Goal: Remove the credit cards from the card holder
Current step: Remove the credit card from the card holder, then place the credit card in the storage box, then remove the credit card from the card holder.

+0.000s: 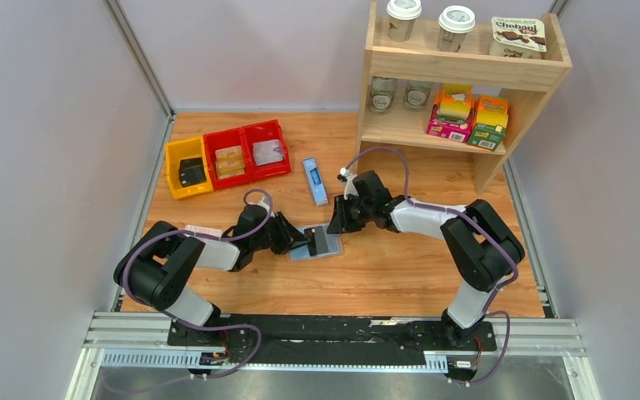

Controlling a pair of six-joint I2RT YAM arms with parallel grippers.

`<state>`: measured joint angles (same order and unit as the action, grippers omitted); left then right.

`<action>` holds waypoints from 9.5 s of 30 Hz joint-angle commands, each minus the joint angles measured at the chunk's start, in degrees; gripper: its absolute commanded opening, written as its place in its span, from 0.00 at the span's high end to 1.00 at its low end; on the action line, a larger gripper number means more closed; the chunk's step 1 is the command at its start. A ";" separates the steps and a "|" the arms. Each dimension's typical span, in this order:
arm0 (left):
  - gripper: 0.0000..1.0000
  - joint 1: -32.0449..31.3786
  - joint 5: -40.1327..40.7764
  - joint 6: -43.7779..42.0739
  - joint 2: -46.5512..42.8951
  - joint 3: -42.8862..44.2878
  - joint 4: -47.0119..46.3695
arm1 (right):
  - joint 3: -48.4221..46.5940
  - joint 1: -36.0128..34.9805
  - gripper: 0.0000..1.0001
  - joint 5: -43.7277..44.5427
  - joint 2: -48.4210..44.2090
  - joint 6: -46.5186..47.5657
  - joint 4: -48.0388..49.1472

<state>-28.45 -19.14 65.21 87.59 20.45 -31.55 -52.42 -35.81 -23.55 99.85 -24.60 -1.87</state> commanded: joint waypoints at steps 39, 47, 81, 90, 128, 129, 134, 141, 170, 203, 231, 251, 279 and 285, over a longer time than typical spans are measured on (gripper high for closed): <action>1.00 1.82 1.38 -3.86 -3.47 0.65 4.90 | 4.79 2.24 0.80 -3.17 6.41 -0.10 6.53; 1.00 2.43 8.66 -9.83 -20.32 0.03 19.65 | 4.35 2.33 0.80 -3.43 5.88 -0.10 5.65; 1.00 37.05 38.99 11.68 -26.61 8.38 8.88 | 4.26 10.50 0.00 4.03 -25.85 0.16 -8.23; 1.00 39.78 44.18 18.45 -9.38 15.31 1.06 | 3.82 10.67 0.00 9.22 -27.08 1.48 -10.43; 0.52 39.96 36.90 23.92 8.93 27.28 8.60 | 2.50 10.68 0.00 7.56 -24.79 2.89 -10.62; 0.52 39.96 35.24 23.48 7.87 27.10 9.57 | 2.59 10.68 0.00 6.60 -24.71 2.54 -10.18; 0.52 36.90 30.30 12.26 -4.07 27.10 20.38 | 2.07 10.68 0.00 1.94 -21.90 0.79 -9.47; 0.52 26.53 19.49 -6.90 -14.81 26.58 31.27 | 0.83 8.84 0.00 -2.11 -16.36 -2.55 -8.85; 0.69 1.64 0.07 -27.51 -1.90 18.84 35.33 | -4.71 -3.91 0.00 5.53 -1.07 -12.23 -6.57; 0.74 1.02 -1.78 -23.73 -2.52 13.04 31.91 | -8.39 -6.55 0.00 -0.79 -0.01 -11.26 -4.99; 0.70 0.94 6.56 -21.18 -19.54 8.47 34.01 | -13.40 -9.10 0.00 -12.04 6.05 -13.80 4.50; 0.71 1.11 9.31 -15.64 -29.59 6.62 35.78 | -2.44 -6.56 0.00 -7.30 14.84 -27.94 22.23; 0.78 1.02 4.99 -17.84 -11.47 12.24 32.52 | 1.97 -3.65 0.00 -0.35 4.03 -22.25 15.32; 0.72 1.11 -0.89 -14.77 -10.78 16.64 28.40 | 3.99 -3.12 0.00 -0.36 4.39 -22.33 16.28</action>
<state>-27.29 -15.84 48.75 77.21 33.04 0.82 -50.78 -39.46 -26.30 104.79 -49.17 16.45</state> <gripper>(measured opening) 0.270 0.998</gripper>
